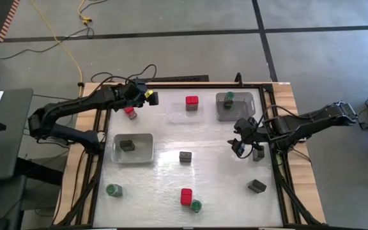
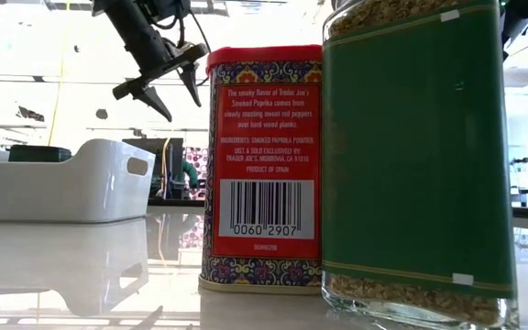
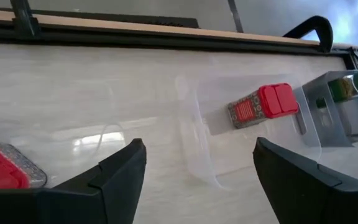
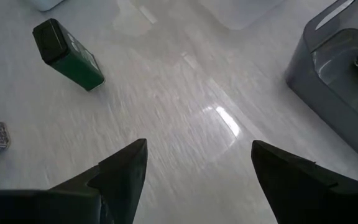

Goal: Sort spices by type
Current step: Put the green seasoning bottle into the black bin

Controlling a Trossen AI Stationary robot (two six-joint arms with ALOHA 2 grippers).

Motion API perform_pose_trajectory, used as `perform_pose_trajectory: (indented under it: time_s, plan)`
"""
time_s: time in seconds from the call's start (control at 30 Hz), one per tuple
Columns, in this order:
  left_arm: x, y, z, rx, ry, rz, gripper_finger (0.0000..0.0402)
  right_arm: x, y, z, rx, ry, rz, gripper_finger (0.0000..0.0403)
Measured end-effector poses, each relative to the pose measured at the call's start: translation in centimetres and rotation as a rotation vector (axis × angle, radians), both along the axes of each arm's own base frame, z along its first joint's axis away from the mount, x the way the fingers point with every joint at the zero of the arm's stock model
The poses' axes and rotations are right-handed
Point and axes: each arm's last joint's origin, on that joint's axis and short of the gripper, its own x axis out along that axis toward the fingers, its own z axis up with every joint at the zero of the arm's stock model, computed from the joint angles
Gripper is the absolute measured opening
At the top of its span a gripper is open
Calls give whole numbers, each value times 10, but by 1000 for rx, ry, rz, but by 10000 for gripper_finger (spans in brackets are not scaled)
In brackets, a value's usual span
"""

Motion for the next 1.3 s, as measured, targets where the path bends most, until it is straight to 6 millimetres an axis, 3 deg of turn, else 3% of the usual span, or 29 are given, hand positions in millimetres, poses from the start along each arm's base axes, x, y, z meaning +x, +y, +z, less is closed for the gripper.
perform_pose_trajectory:
  time_s: [0.97,1.3]
  plan:
    - [-3,0,3,54,52,-65,286,2,0,1,6,-24,0,314]
    - [-6,-21,3,41,114,-155,286,4,1,3,11,-45,0,314]
